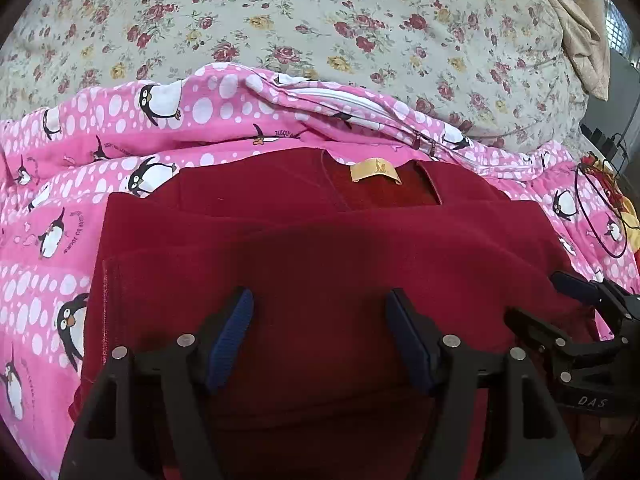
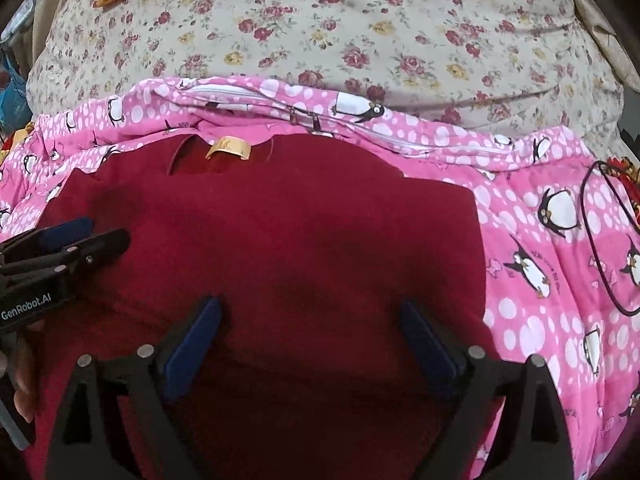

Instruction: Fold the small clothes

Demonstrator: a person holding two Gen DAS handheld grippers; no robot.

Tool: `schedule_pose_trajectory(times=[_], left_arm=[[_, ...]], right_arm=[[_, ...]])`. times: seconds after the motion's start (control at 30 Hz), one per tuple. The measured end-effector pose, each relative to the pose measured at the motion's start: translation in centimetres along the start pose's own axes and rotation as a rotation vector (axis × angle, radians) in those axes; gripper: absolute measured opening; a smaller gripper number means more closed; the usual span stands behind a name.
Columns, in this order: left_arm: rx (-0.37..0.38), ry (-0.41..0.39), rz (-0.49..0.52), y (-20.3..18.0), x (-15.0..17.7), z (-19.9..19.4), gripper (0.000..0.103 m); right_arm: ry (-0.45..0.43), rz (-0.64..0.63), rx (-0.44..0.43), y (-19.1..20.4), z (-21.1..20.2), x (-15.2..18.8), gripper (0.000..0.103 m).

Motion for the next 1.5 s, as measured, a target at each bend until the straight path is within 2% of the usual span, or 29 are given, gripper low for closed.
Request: schedule_pose_trajectory(times=[0.2,0.27,0.3,0.33,0.4,0.47,0.53,0.63,0.73,0.83,0.97,1.1,1.17,1.27,1.33,1.43,1.5], left_arm=[[0.018,0.009,0.017,-0.2,0.4,-0.7,0.047],[0.006,0.02,0.042,-0.3,1.1,-1.5,0.047],[0.001,0.021,0.048,-0.3,1.5,-1.9,0.047],[-0.003,0.019,0.05,-0.2,2.1,-2.6,0.047],[-0.005,0.027,0.041,-0.1,3.3,-3.9,0.047],[-0.036,0.051,0.08,-0.6,5.0,-5.5,0.048],[-0.054,0.11,0.133,-1.1,7.7,-6.7,0.048],[0.011,0.107,0.149,-0.8,10.4,-10.0,0.048],[0.055,0.114,0.113,1.2,13.7,-13.2,0.048],[0.102,0.068,0.048,3.3,16.5,-16.9,0.048],[0.049,0.053,-0.006,5.1,21.1,-20.6,0.048],[0.125,0.187,-0.115,4.9,27.4,-20.2,0.048],[0.123,0.203,-0.126,4.6,28.9,-19.8,0.047],[0.143,0.165,-0.168,4.9,28.6,-20.2,0.044],[0.168,0.151,-0.21,5.6,28.6,-20.6,0.038],[0.161,0.139,-0.203,5.6,28.8,-20.9,0.024],[0.157,0.128,-0.172,5.2,28.9,-21.2,0.013]], right_arm=[[-0.002,0.033,-0.02,0.2,-1.9,1.3,0.095],[0.023,-0.044,0.016,1.3,-3.4,3.7,0.095],[0.032,-0.07,0.034,1.7,-3.9,4.6,0.098],[0.063,-0.054,0.025,1.9,-4.6,6.2,0.099],[0.064,0.03,-0.014,1.5,-6.4,8.4,0.099],[0.069,0.019,-0.012,1.7,-7.8,10.1,0.1],[0.078,-0.014,0.003,2.3,-8.9,11.7,0.101],[0.08,-0.052,0.005,2.8,-10.4,13.6,0.101],[0.086,-0.085,-0.013,3.0,-11.7,15.4,0.101],[0.077,-0.144,-0.011,3.4,-12.4,16.7,0.102],[0.046,-0.181,-0.008,3.4,-12.6,17.1,0.102],[0.034,-0.176,-0.016,3.3,-12.7,17.3,0.102],[0.029,-0.177,-0.018,3.3,-12.8,17.4,0.102],[0.001,-0.196,-0.03,3.4,-13.7,17.7,0.102],[-0.047,-0.2,-0.037,3.3,-15.4,18.2,0.096],[-0.128,-0.161,-0.102,3.0,-18.7,20.5,0.095],[-0.14,-0.137,-0.1,2.3,-20.0,22.7,0.095]])
Point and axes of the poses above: each gripper's, at about its wrist camera, not at the fingertips, and z roughly the way its jaws point, y to its left, x to its underside, the point moved 6 cm from there along z, roughly the way its jaws point, and after that the axes turned 3 degrees about -z, right-handed, at the moved point
